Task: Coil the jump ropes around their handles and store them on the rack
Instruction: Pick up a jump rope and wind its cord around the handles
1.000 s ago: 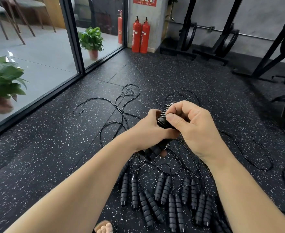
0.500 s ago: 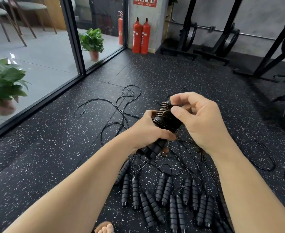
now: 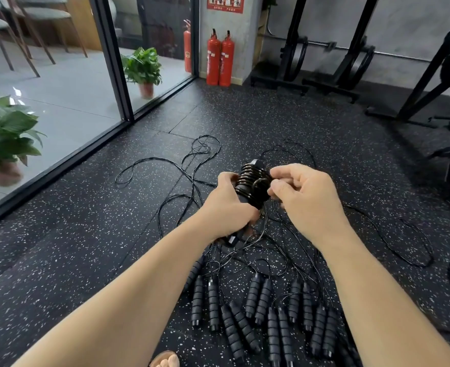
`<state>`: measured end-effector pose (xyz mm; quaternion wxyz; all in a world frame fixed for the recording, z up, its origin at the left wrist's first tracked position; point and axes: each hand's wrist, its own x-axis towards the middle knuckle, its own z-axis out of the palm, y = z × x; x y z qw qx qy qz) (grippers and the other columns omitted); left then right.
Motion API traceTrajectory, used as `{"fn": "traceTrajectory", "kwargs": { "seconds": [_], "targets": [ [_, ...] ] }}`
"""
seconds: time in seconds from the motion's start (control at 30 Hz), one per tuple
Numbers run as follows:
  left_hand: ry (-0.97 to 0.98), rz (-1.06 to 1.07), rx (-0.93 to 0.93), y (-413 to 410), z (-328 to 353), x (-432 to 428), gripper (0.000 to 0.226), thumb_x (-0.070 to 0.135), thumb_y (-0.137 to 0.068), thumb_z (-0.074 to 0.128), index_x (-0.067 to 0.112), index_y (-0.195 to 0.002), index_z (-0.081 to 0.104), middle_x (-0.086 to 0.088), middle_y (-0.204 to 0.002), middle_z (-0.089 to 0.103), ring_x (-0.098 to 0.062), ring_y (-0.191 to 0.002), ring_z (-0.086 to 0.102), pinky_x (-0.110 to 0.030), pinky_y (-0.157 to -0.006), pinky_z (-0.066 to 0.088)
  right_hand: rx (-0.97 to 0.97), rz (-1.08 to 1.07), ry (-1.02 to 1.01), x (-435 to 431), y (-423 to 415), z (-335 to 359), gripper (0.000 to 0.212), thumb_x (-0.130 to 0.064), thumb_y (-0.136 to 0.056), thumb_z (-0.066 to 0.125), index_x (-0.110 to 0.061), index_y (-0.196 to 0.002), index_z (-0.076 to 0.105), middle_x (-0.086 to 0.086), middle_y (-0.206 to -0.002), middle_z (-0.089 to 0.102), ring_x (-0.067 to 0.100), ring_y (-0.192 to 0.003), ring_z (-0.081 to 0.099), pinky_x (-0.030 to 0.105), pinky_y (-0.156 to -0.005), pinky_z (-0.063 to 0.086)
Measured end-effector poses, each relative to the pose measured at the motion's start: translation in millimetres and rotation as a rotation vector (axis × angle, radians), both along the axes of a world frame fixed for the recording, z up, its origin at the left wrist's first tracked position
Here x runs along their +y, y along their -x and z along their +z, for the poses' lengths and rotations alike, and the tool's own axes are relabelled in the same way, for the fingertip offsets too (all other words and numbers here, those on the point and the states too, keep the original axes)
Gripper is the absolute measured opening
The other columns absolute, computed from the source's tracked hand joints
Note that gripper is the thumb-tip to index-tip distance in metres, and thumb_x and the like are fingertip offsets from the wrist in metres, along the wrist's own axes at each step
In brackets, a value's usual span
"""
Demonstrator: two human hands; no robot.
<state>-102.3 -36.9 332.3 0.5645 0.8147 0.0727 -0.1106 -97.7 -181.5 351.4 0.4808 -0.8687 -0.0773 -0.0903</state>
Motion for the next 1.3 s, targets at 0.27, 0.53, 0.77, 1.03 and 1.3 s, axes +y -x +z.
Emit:
{"fn": "traceTrajectory", "kwargs": {
  "seconds": [0.27, 0.53, 0.77, 1.03, 1.3],
  "targets": [
    [-0.633, 0.042, -0.275, 5, -7, -17, 0.090, 0.041, -0.081, 0.063, 0.022, -0.151, 0.011, -0.003, -0.127, 0.060, -0.029, -0.109, 0.062, -0.036, -0.084, 0.043, 0.373, -0.043, -0.335, 17, 0, -16, 0.044, -0.041, -0.080, 0.066, 0.002, -0.089, 0.067, 0.022, -0.093, 0.071, 0.039, -0.089, 0.067, 0.059, -0.085, 0.051],
    [-0.717, -0.206, -0.405, 8, -12, -43, 0.100, 0.050, -0.081, 0.061, 0.014, -0.158, 0.006, 0.002, -0.158, 0.030, -0.025, -0.139, 0.039, -0.040, -0.102, 0.041, 0.468, -0.289, -0.586, 3, -4, -26, 0.047, -0.037, -0.080, 0.074, -0.003, -0.110, 0.061, 0.010, -0.099, 0.071, 0.020, -0.082, 0.070, 0.029, -0.062, 0.053],
    [0.069, -0.176, -0.157, -1, 3, -44, 0.097, 0.032, -0.055, 0.066, 0.028, -0.148, 0.038, 0.009, -0.122, 0.058, -0.011, -0.098, 0.065, -0.023, -0.083, 0.054, 0.448, -0.352, -0.750, -22, -1, -22, 0.028, -0.026, -0.082, 0.076, -0.004, -0.094, 0.064, 0.011, -0.090, 0.071, 0.021, -0.069, 0.067, 0.030, -0.058, 0.055],
    [0.521, -0.091, 0.208, -11, 2, -54, 0.019, -0.010, -0.089, 0.057, 0.003, -0.100, 0.066, -0.018, -0.102, 0.064, -0.027, -0.088, 0.057, -0.033, -0.069, 0.051, 0.496, -0.244, -0.698, -49, 3, -28, 0.034, -0.022, -0.086, 0.069, -0.005, -0.115, 0.061, 0.009, -0.101, 0.070, 0.026, -0.088, 0.068, 0.046, -0.084, 0.056],
    [0.531, -0.204, 0.166, 4, -5, -86, 0.031, -0.015, -0.088, 0.057, 0.005, -0.110, 0.064, -0.009, -0.092, 0.068, -0.017, -0.073, 0.066, -0.028, -0.058, 0.058, 0.491, -0.366, -0.722, -73, 23, -25, 0.033, -0.016, -0.083, 0.073, -0.004, -0.112, 0.061, 0.016, -0.104, 0.070, 0.033, -0.095, 0.069, 0.056, -0.083, 0.055]
  ]
}}
